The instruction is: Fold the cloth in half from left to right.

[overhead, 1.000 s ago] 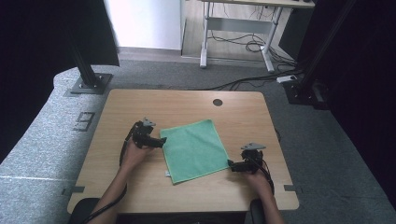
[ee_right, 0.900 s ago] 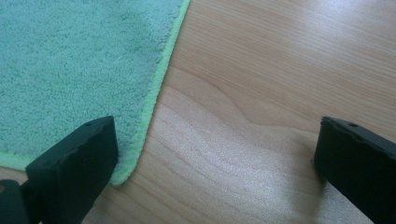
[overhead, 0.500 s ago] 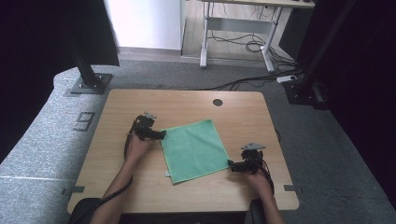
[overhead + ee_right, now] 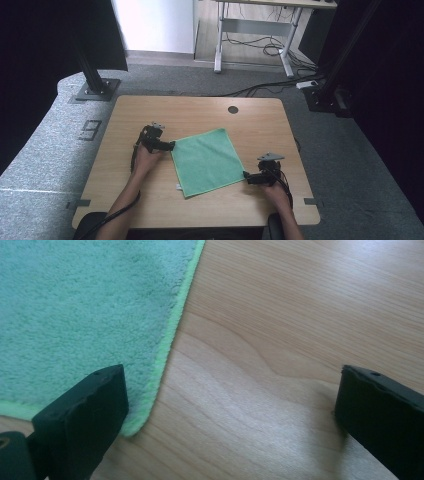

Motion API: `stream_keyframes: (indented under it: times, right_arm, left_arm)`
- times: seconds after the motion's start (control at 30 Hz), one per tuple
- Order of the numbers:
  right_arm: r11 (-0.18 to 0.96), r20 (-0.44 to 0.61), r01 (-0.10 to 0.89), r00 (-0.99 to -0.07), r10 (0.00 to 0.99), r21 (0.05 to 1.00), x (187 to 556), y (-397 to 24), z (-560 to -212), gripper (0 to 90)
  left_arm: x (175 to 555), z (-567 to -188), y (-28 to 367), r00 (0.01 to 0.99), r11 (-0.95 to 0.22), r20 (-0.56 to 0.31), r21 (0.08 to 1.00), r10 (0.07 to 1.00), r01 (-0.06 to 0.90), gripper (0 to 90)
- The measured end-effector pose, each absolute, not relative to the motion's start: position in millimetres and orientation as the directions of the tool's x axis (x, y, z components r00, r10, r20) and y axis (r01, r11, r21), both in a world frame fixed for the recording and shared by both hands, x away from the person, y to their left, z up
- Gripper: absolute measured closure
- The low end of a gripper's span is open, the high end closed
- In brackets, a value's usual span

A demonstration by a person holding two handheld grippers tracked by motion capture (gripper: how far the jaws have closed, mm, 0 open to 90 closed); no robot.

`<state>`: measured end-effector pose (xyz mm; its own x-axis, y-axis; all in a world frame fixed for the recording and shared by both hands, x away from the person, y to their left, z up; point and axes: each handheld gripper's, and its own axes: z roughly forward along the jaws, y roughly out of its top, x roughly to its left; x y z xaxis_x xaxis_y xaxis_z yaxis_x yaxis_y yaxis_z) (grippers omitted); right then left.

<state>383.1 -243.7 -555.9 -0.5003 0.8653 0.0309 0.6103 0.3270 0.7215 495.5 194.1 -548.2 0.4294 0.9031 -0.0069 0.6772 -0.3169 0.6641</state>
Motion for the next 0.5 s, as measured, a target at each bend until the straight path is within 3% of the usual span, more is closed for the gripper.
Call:
stream_keyframes:
  times: [0.5]
  right_arm:
    - [0.358,0.071,0.554,-0.607,0.791,0.751,378,-218,-533,3.3]
  left_arm:
    - [481,-548,208,0.427,-0.311,-0.012,0.668,0.904,0.676,2.4]
